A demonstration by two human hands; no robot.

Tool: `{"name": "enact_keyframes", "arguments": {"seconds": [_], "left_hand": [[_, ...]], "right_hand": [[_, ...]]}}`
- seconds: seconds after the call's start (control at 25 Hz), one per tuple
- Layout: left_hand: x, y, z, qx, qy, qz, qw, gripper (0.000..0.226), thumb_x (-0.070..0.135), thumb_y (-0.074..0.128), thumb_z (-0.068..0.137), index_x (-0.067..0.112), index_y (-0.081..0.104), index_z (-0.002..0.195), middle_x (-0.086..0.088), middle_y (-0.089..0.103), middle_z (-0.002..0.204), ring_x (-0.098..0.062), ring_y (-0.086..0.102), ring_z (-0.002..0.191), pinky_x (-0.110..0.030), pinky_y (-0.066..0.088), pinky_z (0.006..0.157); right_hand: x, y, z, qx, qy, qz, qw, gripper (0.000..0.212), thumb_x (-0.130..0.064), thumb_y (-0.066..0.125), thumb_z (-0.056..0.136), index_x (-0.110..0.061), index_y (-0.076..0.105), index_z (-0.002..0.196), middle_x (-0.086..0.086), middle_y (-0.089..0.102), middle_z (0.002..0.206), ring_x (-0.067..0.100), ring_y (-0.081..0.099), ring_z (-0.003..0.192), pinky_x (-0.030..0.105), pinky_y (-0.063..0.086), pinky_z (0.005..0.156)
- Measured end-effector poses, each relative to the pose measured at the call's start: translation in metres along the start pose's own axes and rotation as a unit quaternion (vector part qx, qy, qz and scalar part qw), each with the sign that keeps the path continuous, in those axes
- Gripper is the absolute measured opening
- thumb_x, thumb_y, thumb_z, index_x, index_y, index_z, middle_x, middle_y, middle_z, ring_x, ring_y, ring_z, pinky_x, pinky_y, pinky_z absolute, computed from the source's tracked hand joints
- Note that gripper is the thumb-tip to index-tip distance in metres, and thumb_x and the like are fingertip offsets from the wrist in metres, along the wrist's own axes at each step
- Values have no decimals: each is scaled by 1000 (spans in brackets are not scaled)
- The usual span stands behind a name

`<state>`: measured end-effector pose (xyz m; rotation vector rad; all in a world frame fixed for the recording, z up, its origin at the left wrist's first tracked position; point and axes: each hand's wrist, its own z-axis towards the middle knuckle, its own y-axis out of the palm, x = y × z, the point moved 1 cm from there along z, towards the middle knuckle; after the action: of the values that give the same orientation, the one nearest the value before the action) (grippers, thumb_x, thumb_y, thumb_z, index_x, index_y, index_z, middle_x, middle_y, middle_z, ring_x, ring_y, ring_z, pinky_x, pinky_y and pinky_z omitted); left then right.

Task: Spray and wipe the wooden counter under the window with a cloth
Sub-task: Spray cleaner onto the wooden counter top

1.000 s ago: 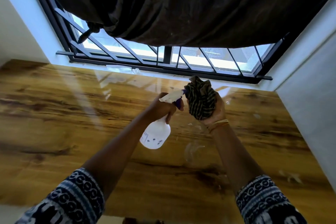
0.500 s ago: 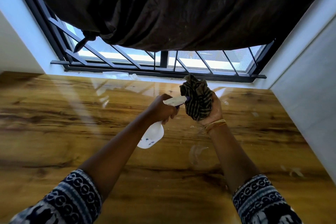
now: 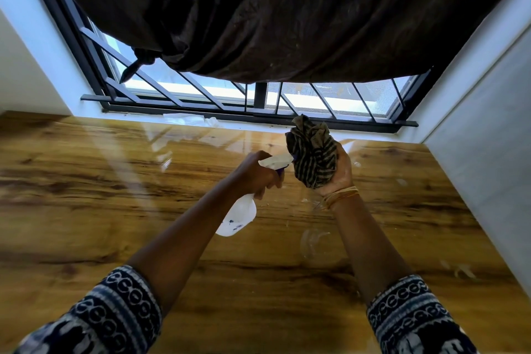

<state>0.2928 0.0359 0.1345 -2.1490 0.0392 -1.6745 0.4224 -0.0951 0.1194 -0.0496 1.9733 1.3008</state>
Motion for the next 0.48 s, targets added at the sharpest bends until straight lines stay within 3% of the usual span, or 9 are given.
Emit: {"name": "enact_keyframes", "arguments": {"seconds": [0.12, 0.32, 0.4, 0.48], "left_hand": [[-1, 0, -1, 2, 10, 12, 1000, 7, 3, 63, 81, 2, 67, 85, -25, 66, 83, -17, 53, 41, -24, 43, 38], [-12, 3, 4, 36, -22, -21, 999, 16, 2, 63, 85, -7, 59, 97, -20, 60, 73, -19, 55, 44, -24, 41, 36], [-13, 3, 4, 46, -25, -10, 999, 19, 1, 66, 82, -6, 59, 98, -21, 61, 75, -24, 57, 50, -26, 43, 37], [-10, 2, 1, 37, -15, -5, 999, 12, 0, 64, 83, -6, 63, 93, -20, 63, 74, -18, 56, 45, -24, 42, 36]], "right_hand": [[0, -1, 1, -1, 10, -2, 1000, 58, -39, 33, 103, -13, 22, 153, 7, 12, 162, 26, 16, 148, 39, 19, 120], [4, 0, 4, -24, 26, 16, 999, 61, -37, 39, 101, -13, 21, 154, 6, 9, 162, 28, 33, 139, 40, 42, 107], [5, 0, 5, -22, 29, 23, 999, 61, -35, 40, 101, -13, 20, 154, 5, 9, 162, 27, 23, 145, 41, 38, 110], [5, 0, 7, -17, 36, 29, 999, 60, -34, 40, 101, -13, 21, 154, 5, 11, 162, 25, 16, 148, 40, 29, 117]]}}
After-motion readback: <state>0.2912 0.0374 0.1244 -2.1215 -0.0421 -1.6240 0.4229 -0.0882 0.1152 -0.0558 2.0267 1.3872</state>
